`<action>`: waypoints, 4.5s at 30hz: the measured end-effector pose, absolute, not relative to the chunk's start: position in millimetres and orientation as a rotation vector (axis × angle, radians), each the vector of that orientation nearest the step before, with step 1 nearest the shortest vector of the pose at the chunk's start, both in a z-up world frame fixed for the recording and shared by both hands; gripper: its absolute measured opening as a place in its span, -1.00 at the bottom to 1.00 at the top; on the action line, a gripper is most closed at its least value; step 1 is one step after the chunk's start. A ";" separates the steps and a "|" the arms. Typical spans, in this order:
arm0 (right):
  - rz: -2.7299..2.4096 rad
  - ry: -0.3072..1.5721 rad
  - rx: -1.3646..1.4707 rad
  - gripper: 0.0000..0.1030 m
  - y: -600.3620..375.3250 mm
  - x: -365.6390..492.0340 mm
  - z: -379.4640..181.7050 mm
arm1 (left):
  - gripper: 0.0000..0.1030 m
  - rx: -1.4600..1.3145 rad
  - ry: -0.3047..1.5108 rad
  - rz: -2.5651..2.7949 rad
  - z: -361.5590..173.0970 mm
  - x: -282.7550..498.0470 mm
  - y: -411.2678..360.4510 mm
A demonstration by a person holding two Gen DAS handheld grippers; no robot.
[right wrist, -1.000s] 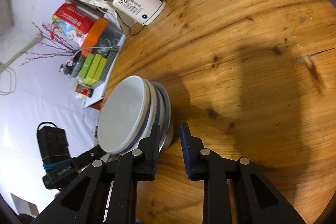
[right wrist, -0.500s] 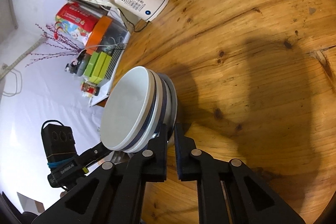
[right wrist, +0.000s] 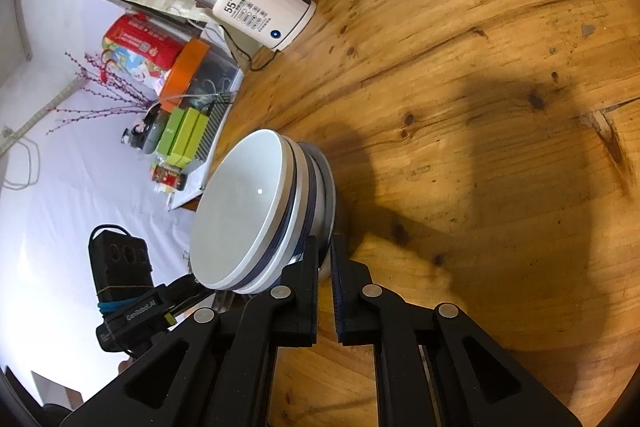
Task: Organize plates and bowls
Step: 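Lift the nested bowl stack and carry it over the beige plate stack, then lower the bowl stack onto the beige plates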
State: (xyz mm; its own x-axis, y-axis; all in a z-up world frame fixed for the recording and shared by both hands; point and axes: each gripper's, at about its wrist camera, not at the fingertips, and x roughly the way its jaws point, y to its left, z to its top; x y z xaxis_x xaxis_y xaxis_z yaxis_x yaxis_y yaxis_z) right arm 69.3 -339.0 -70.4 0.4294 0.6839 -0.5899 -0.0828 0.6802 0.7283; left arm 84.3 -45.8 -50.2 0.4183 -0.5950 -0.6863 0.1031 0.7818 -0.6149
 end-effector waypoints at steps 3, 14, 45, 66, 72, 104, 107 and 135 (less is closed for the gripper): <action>0.527 1.023 0.682 -0.86 -338.6 68.7 -70.3 | -0.63 -0.546 1.058 -0.478 -50.3 86.4 -46.8; 0.539 1.009 0.707 -0.87 -342.6 72.8 -72.6 | -0.80 -0.589 1.056 -0.539 -54.0 88.3 -45.7; 0.547 0.983 0.681 -0.87 -341.8 72.0 -63.5 | -0.80 -0.581 1.023 -0.552 -46.4 82.5 -45.1; 0.617 0.942 0.634 -0.87 -313.4 76.1 -32.1 | -0.79 -0.573 0.938 -0.517 -17.4 66.5 -19.4; 0.653 0.938 0.613 -0.87 -295.8 76.8 -23.5 | -0.79 -0.576 0.910 -0.487 -7.6 57.0 -1.8; 0.828 1.046 0.516 -0.87 -184.5 91.4 -33.0 | -0.79 -0.655 0.864 -0.272 -19.9 4.1 91.6; 0.831 1.057 0.509 -0.87 -179.2 91.6 -36.4 | -0.79 -0.661 0.867 -0.260 -22.6 2.6 95.2; 0.835 1.109 0.462 -0.85 -155.7 91.4 -46.9 | -0.80 -0.684 0.885 -0.229 -36.8 -1.6 111.0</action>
